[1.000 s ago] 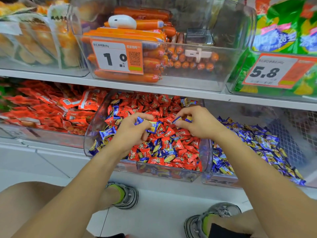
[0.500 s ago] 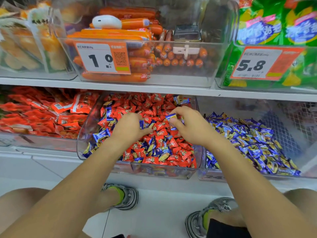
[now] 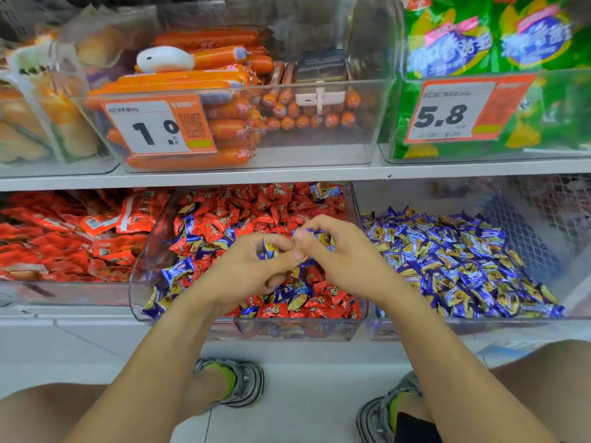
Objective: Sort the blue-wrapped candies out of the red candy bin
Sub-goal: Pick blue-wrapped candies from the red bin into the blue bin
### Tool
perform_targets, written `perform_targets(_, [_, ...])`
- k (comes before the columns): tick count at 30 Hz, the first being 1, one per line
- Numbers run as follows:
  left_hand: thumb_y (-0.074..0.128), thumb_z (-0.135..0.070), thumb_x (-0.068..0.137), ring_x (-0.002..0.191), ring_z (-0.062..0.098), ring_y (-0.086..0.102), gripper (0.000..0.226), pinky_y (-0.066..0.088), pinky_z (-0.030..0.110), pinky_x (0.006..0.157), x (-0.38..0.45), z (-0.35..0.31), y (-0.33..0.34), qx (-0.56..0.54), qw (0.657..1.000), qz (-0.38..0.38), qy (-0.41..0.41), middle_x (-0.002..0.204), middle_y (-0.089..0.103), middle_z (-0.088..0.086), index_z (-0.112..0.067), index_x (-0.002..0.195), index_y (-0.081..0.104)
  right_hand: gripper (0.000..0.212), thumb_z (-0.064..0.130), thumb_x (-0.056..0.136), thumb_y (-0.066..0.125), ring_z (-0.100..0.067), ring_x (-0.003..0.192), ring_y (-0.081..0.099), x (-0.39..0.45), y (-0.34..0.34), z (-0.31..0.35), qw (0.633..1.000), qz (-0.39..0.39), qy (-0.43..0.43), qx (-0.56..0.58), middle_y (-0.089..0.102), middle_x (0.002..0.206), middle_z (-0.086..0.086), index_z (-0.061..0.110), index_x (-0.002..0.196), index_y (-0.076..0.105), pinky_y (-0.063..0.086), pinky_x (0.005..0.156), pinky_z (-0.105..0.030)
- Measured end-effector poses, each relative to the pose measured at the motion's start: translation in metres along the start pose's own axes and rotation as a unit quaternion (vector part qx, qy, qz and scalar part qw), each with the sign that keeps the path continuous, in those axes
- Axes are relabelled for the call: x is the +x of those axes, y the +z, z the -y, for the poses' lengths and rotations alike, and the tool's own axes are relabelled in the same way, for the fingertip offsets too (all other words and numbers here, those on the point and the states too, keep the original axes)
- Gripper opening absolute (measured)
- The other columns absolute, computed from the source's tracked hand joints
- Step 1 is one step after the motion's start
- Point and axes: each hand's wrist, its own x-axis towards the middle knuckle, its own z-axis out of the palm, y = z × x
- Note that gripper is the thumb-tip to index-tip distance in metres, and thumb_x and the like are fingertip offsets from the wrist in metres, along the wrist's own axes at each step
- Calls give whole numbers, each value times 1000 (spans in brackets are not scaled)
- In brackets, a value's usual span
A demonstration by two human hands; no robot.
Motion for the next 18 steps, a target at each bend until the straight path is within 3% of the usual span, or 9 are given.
perform_targets(2, [72, -37, 81, 53, 20, 32, 22, 26, 26, 48, 4, -5, 15, 4, 999, -30, 16, 57, 42, 9, -16, 88, 72, 21, 44, 97, 55, -7, 35, 39, -8, -8, -7, 995, -47, 43, 81, 51, 48, 8, 25, 92, 61, 32, 41, -21])
perform_targets(5, [70, -32, 89, 48, 10, 47, 21, 38, 21, 54, 14, -12, 36, 47, 992, -96, 71, 58, 58, -2, -13, 79, 69, 11, 39, 96, 59, -15, 35, 46, -23, -37, -26, 985, -132, 68, 87, 58, 51, 0, 30, 90, 60, 39, 43, -25])
perform_targets(8, [72, -33, 87, 53, 9, 47, 30, 48, 19, 55, 30, -25, 68, 67, 986, -94, 117, 59, 54, -1, -8, 74, 61, 6, 31, 95, 63, -3, 67, 56, -34, -76, -46, 988, -154, 26, -18, 63, 76, 20, 36, 93, 64, 43, 67, -23])
perform_targets(11, [71, -39, 86, 51, 3, 45, 31, 39, 20, 54, 58, -36, 101, 166, 966, -102, 168, 56, 52, -12, -15, 72, 59, 18, 21, 92, 66, 12, 95, 51, -40, -106, -59, 981, -162, 6, -109, 60, 100, 19, 38, 96, 64, 33, 81, -3])
perform_targets(14, [70, -42, 84, 79, 6, 52, 26, 45, 25, 73, 82, -40, 125, 289, 935, -84, 186, 86, 55, -6, -22, 97, 62, 35, 12, 89, 69, 6, 105, 53, -47, -121, -72, 981, -160, 9, -112, 59, 112, 9, 42, 105, 63, 34, 86, 0])
perform_targets(16, [71, -44, 82, 99, 12, 50, 44, 43, 31, 91, 90, -38, 128, 344, 914, -55, 210, 104, 51, -3, -25, 119, 56, 40, 11, 88, 70, -2, 114, 53, -54, -125, -81, 983, -147, 13, -105, 56, 123, 6, 41, 113, 62, 35, 90, -2])
perform_targets(18, [70, -48, 82, 114, 15, 44, 53, 36, 34, 100, 89, -37, 124, 373, 894, -26, 249, 118, 50, -6, -29, 129, 52, 37, 13, 90, 68, -4, 122, 51, -56, -125, -86, 983, -150, 15, -108, 56, 128, 9, 39, 116, 63, 39, 93, -9])
